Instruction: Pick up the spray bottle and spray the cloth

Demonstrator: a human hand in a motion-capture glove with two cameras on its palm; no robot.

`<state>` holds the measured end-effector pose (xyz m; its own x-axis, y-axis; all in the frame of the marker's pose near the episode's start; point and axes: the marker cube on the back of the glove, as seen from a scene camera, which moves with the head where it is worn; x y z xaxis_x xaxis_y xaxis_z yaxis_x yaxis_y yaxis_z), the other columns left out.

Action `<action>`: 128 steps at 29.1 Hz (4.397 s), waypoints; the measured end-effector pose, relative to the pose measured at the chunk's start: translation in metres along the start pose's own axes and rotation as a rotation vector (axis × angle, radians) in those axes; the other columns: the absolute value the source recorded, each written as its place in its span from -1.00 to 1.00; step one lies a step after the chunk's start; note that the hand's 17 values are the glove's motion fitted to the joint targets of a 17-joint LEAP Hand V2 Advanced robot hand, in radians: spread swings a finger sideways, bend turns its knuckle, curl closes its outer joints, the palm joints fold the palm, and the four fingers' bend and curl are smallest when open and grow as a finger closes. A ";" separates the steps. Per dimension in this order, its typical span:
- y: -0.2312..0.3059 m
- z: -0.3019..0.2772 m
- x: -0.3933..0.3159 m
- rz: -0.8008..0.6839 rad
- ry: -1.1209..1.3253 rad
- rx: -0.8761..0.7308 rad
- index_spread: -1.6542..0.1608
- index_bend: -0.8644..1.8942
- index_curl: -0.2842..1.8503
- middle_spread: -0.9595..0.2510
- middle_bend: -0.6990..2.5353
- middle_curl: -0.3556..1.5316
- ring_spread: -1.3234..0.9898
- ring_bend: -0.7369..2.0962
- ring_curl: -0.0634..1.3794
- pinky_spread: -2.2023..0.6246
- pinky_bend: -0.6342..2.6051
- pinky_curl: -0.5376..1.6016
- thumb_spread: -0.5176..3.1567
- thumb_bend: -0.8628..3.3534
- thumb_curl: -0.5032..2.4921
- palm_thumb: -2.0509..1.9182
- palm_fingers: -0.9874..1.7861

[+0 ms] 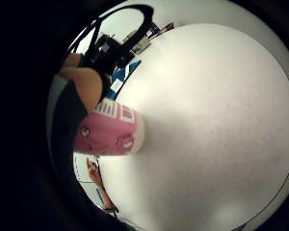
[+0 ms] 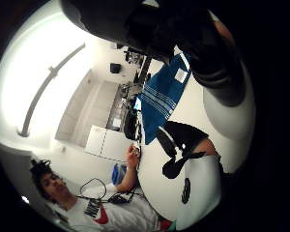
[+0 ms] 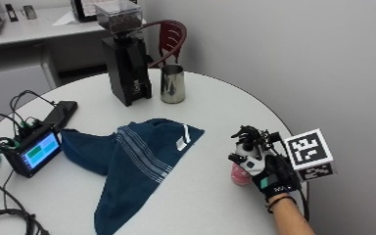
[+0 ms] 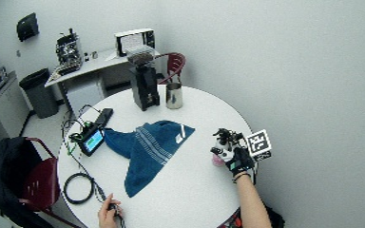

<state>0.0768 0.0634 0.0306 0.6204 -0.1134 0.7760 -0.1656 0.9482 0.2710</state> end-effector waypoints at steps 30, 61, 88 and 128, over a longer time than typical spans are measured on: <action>-0.048 -0.025 -0.057 -0.067 0.514 -0.188 0.50 -0.33 -0.56 0.42 -0.35 -0.16 0.05 -0.08 -0.34 0.63 -0.40 -0.16 -0.26 -0.59 -0.33 0.56 0.42; -0.038 -0.004 -0.018 0.047 0.686 -0.413 0.48 -0.33 -0.58 0.40 -0.35 -0.12 0.04 -0.07 -0.31 0.59 -0.36 -0.14 -0.29 -0.60 -0.27 0.56 0.43; -0.033 -0.003 -0.086 -0.085 0.336 -0.249 0.47 -0.33 -0.59 0.40 -0.34 -0.10 0.04 -0.05 -0.30 0.58 -0.36 -0.14 -0.30 -0.60 -0.24 0.55 0.42; 0.004 0.195 -0.083 -0.260 -0.139 -0.354 0.48 -0.37 -0.60 0.42 -0.34 -0.12 0.04 -0.09 -0.34 0.65 -0.40 -0.16 -0.18 -0.60 -0.30 0.53 0.33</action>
<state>-0.1245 0.0183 0.0784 0.4944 -0.3771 0.7832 0.2689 0.9232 0.2747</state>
